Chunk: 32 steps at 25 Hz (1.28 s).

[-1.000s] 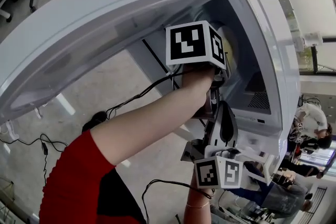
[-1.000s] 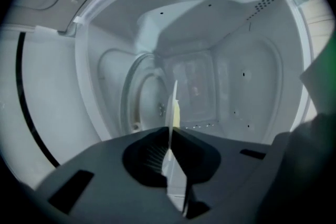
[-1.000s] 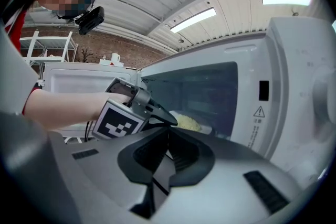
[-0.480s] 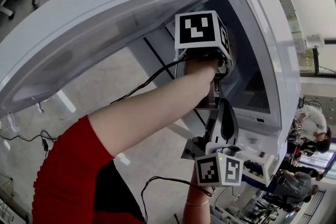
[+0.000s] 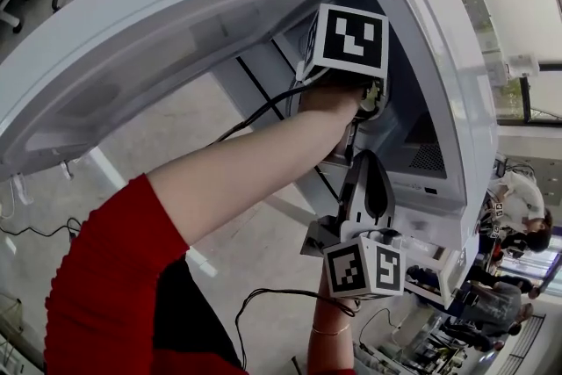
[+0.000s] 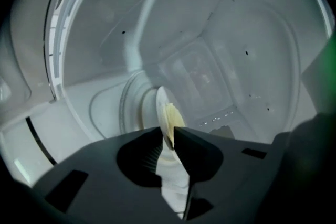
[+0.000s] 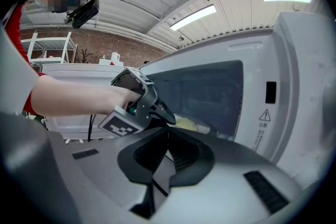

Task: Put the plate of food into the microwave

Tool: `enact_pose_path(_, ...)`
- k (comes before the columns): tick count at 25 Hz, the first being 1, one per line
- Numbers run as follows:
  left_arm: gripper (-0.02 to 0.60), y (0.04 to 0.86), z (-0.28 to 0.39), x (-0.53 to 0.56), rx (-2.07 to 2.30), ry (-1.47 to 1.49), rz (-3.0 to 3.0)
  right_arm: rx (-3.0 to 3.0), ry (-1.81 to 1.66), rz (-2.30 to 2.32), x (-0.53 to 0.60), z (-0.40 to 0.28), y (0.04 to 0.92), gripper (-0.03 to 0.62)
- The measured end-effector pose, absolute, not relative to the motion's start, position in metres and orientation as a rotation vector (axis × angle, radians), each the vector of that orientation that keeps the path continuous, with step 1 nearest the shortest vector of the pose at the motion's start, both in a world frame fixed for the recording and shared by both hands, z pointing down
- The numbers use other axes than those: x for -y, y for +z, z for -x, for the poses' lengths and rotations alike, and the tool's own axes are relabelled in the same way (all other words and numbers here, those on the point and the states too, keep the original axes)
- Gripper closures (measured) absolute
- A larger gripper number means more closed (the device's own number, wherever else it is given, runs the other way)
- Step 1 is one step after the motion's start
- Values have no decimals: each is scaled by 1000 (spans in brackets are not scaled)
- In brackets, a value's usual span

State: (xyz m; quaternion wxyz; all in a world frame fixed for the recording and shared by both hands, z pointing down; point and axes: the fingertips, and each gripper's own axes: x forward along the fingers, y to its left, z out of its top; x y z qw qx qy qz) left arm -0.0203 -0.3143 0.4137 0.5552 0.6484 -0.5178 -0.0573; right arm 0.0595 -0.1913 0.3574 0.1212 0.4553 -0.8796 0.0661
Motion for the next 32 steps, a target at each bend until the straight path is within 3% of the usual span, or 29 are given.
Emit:
enact_pose_path(18, 459, 417, 23, 314, 1456, 282, -1783, 2586, 183, -1360, 196, -58, 343, 579)
enact_pose_path(32, 425, 419, 23, 320, 1484, 446, -1856, 2583, 195, -1347, 196, -57, 343, 579)
